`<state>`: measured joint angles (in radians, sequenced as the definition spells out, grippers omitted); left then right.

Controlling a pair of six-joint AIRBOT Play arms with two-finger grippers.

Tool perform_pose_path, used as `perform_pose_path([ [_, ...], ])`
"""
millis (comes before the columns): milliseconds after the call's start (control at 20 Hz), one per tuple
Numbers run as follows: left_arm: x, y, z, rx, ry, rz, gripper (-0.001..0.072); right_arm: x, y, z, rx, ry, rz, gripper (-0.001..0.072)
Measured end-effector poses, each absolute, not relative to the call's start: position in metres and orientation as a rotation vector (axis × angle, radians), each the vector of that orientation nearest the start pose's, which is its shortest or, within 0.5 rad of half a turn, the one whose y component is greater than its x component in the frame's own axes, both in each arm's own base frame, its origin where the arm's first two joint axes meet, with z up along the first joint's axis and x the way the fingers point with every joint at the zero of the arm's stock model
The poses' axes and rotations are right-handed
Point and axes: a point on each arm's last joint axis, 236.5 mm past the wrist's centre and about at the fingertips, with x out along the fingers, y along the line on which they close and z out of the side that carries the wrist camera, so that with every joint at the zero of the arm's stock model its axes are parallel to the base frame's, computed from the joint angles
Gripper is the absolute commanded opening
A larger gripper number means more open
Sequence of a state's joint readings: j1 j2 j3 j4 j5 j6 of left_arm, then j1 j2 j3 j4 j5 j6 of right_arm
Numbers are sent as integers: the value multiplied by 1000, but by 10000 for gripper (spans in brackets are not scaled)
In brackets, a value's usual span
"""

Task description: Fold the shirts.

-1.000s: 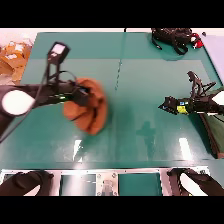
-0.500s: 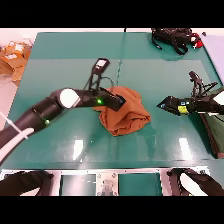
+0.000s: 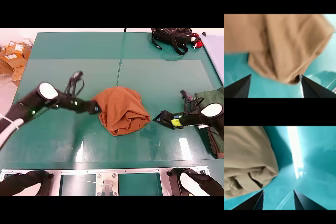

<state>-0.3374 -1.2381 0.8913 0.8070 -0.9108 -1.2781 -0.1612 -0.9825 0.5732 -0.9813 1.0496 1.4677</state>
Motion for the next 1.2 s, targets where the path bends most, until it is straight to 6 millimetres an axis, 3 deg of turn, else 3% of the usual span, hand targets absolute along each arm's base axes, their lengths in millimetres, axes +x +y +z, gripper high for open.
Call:
perform_pose_path([
  [250,284,-281,-55,-400,1264,-654,720,274,104,-91,690,1368,208,423],
  [400,278,-308,-74,-458,1258,-638,704,281,116,-101,720,1379,229,386],
  [450,278,-314,-78,-479,1254,-634,705,284,116,-103,718,1376,231,339],
  [500,279,-319,-80,-501,1246,-628,619,287,116,-106,712,1371,228,244],
  [550,280,-322,-82,-521,1242,-621,243,291,115,-106,707,1360,224,132],
  [600,280,-324,-85,-527,1241,-616,30,296,114,-108,701,1350,220,12],
  [750,282,-330,-80,-547,1223,-627,24,306,111,-104,665,1320,236,15],
  [1000,307,-324,-25,-540,1112,-718,23,336,98,-65,663,1232,278,14],
  [1100,319,-310,7,-539,1056,-751,23,352,87,-34,660,1169,298,14],
  [1200,332,-293,54,-530,962,-785,22,365,76,10,643,1095,334,14],
])
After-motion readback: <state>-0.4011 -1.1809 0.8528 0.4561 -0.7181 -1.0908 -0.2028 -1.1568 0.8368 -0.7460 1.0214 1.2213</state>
